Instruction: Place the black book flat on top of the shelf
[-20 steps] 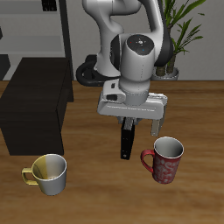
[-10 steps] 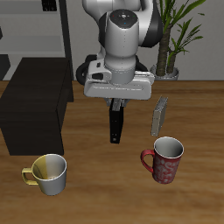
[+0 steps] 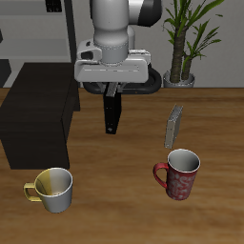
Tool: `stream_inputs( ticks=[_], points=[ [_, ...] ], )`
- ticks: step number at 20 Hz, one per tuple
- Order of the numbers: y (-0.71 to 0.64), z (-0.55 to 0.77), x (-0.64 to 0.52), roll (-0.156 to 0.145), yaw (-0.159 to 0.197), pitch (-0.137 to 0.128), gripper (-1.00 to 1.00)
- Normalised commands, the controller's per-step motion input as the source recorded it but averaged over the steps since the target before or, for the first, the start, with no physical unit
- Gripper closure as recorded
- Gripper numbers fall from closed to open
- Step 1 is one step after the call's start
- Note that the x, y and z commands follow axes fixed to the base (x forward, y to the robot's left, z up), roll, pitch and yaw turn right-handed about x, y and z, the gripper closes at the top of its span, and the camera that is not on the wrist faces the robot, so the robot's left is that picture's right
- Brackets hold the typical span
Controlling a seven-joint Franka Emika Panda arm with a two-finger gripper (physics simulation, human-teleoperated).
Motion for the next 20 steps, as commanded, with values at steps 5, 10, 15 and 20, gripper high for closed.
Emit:
stream_inputs(
  ticks=[5,10,15,20],
  points=[
    [-0.26,0.41,-0.15,0.050,0.016,-0.005,1.00],
    [-0.26,0.32,-0.11,0.021,-0.040,-0.003,1.00],
    [-0.29,0.33,-0.07,-0.013,-0.011,-0.024,1.00],
    [-0.03,0.38,-0.12,-0.209,0.147,-0.154,1.00]
  ],
)
